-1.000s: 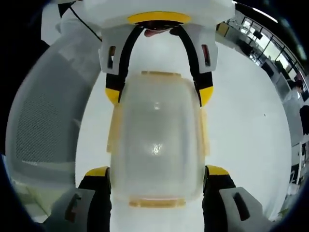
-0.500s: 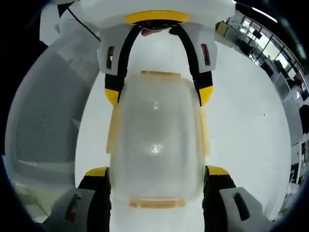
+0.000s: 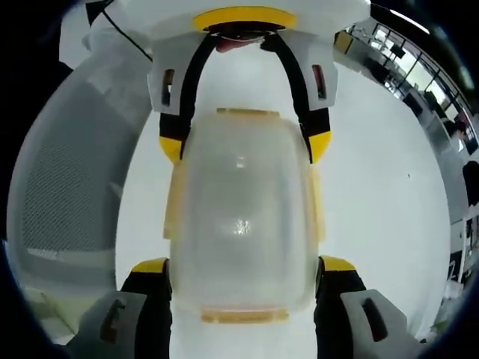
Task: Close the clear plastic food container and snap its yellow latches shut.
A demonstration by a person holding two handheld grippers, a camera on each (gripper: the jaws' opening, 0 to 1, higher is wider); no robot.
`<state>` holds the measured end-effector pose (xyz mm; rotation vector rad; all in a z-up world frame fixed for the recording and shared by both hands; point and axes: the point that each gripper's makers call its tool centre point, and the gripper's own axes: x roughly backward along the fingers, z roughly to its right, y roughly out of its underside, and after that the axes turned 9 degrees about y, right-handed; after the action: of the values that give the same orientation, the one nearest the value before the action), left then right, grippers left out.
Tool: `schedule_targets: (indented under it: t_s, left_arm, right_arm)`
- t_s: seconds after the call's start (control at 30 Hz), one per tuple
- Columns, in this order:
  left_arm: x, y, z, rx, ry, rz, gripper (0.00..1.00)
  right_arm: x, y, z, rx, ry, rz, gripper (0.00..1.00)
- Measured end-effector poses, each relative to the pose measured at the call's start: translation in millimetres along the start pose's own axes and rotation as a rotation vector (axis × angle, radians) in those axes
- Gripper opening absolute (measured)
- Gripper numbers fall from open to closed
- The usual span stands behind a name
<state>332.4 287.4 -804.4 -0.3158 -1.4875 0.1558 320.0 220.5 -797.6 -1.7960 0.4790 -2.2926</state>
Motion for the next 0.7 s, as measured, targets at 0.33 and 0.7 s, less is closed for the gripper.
schedule_targets:
  t_s: [0.33, 0.7]
  left_arm:
    - [4.7, 12.6, 2.7, 0.01, -0.002, 0.007, 0.83]
    - [8.0, 28.1, 3.6, 0.013, 0.0, -0.009, 0.83]
  right_arm:
    - [-4.7, -13.0, -1.7, 0.007, 0.0, -0.007, 0.79]
    - [-11.9, -29.3, -3.2, -0.003, 0.008, -0.002, 0.79]
